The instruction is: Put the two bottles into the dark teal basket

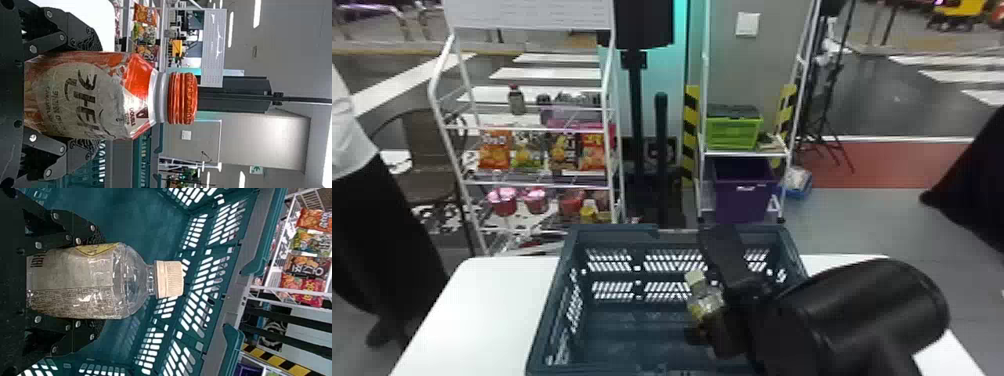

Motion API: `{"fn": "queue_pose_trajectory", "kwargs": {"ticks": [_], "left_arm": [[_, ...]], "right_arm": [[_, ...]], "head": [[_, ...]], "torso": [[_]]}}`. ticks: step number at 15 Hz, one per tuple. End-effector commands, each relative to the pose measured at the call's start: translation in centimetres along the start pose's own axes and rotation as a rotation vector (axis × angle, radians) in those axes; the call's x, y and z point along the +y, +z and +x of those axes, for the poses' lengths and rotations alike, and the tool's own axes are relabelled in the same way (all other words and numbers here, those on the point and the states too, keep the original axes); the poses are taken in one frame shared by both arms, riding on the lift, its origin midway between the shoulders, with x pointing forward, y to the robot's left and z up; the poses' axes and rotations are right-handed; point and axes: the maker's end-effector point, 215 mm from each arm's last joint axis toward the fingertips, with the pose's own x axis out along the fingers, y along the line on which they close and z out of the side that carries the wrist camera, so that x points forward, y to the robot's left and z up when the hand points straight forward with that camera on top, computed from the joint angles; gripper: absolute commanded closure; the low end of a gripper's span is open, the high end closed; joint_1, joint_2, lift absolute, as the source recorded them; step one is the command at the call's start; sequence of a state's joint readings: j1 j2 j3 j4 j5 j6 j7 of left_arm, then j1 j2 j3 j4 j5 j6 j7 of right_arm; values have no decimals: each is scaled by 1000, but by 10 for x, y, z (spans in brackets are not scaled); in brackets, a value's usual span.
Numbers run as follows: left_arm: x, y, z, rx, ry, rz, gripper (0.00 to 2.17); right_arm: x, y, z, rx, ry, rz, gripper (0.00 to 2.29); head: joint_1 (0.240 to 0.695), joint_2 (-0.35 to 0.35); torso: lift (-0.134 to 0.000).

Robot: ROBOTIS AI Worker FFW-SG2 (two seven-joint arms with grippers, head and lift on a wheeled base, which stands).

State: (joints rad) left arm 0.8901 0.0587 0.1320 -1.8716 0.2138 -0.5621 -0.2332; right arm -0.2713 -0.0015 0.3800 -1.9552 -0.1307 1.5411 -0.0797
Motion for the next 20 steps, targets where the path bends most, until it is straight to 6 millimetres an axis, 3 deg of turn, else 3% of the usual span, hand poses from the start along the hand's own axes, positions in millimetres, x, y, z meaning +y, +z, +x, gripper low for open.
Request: {"fn": "queue_pose_trajectory", "kwargs": {"ticks": [1, 2, 4, 5, 11, 13, 14, 16, 20], "left_arm": [[1, 1, 1, -2, -2, 0, 2145], [1, 1, 1, -2, -3, 0, 2145], [2, 1, 1, -3, -3, 0, 2145], [2, 2, 1, -2, -5, 1, 2145], [0, 5, 1, -7, -10, 2, 2145], [0, 7, 1, -11, -11, 2, 2145], [0, 8, 1, -12, -11, 4, 2145], [-1, 10, 2, -17, -12, 3, 2145], [-7, 16, 5, -28, -19, 2, 2145]], "right_arm": [[4, -1, 4, 18, 18, 0, 1760], [4, -2, 4, 26, 18, -3, 1420], [5, -1, 3, 35, 27, -5, 198], [6, -1, 3, 35, 29, -5, 9], [13, 3, -12, -26, 38, 6, 12], [27, 43, -25, -237, 58, 40, 12], [27, 48, -37, -303, 53, 49, 12], [12, 45, -61, -416, 15, 56, 12], [-16, 14, -115, -585, -60, 62, 12]], "head": [[499, 0], [499, 0], [499, 0], [499, 0], [499, 0], [499, 0], [499, 0], [499, 0], [499, 0]], "torso": [[0], [0], [0], [0], [0], [0], [0], [0], [0]]}}
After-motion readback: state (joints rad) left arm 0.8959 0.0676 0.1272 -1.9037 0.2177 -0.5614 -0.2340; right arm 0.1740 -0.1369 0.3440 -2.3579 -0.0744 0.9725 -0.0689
